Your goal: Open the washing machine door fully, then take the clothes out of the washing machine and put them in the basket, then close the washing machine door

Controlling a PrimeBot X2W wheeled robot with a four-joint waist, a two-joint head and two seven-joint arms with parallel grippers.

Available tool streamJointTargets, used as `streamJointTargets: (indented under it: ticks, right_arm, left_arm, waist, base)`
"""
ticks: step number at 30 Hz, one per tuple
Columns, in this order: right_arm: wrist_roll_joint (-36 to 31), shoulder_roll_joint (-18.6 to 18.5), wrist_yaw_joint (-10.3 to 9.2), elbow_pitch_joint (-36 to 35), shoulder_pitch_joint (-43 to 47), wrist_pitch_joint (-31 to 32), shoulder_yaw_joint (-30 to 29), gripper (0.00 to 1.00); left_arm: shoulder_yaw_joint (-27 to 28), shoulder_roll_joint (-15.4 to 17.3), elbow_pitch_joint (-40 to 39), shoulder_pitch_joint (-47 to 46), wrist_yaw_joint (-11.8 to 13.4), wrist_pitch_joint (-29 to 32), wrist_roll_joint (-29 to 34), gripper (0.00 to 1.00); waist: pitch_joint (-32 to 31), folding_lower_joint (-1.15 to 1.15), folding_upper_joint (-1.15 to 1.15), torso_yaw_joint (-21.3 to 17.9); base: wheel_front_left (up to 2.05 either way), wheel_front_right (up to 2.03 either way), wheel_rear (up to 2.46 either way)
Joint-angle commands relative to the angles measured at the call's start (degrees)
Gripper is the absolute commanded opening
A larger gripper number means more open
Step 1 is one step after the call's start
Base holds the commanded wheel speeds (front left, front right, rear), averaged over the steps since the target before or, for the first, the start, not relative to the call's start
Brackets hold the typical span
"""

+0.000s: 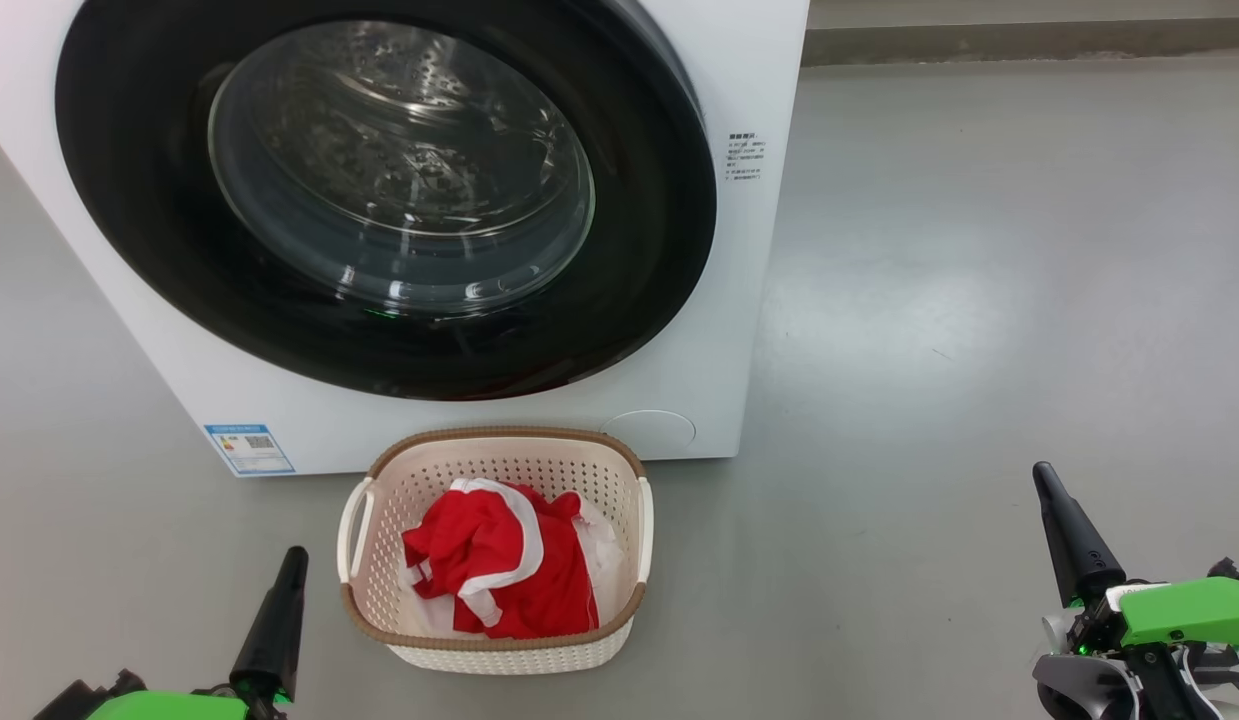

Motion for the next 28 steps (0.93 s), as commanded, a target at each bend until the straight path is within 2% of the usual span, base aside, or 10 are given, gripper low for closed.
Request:
streamJointTargets:
  ticks: [1,28]
  right_arm:
    - [-0.42,-0.31,-0.03,-1.47,-2.44,0.4,0.86,0.0]
    - [-0.56,-0.19,-0.03,-1.46,-2.46,0.53,0.7,0.0]
  left_arm:
    - [1.85,0.64,-1.09,-2.3,-0.4,0.3,-0.36,0.0]
    - [1.84,0.64,-1.1,-2.3,-0.4,0.29,-0.36,0.0]
  waist:
    - [0.0,0.0,0.0,0.0]
    - [0.0,0.0,0.0,0.0]
  base:
    - [0.0,0.0,0.0]
    - [0.0,0.0,0.0]
